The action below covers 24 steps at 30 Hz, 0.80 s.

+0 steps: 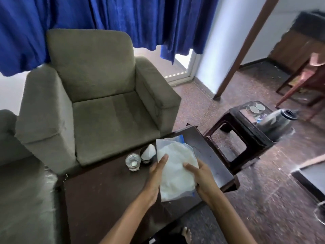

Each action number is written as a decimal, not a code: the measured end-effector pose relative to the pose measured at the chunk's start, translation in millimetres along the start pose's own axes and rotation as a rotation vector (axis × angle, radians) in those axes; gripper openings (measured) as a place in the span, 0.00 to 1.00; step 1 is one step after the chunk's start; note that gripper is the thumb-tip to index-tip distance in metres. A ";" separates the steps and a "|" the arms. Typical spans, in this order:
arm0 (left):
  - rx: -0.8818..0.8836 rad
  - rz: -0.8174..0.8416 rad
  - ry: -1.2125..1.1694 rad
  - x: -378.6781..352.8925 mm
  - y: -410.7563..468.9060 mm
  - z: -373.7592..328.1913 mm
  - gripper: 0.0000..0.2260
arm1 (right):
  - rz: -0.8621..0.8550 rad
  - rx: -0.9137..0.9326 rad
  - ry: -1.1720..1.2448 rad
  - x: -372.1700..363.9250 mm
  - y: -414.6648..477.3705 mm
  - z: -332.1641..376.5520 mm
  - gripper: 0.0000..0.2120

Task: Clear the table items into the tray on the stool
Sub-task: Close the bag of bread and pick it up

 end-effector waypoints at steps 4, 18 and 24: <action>0.089 0.040 0.002 -34.1 2.3 32.2 0.20 | -0.045 -0.013 0.057 52.5 -7.2 -4.1 0.10; 0.195 0.293 0.215 -231.7 31.4 189.4 0.12 | -0.245 0.055 0.304 310.4 3.6 -22.2 0.12; 0.207 0.320 0.297 -300.1 55.8 237.4 0.09 | -0.268 0.049 0.398 394.5 16.0 -29.6 0.13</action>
Point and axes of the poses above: each hand's wrist, its own y-axis towards the middle knuckle, its own x-axis out of the back of the hand, z = x × y, the point moved 7 cm from there along y, towards the middle knuckle, and after that the axes turned 14 degrees about -y, right-handed, at the moved point
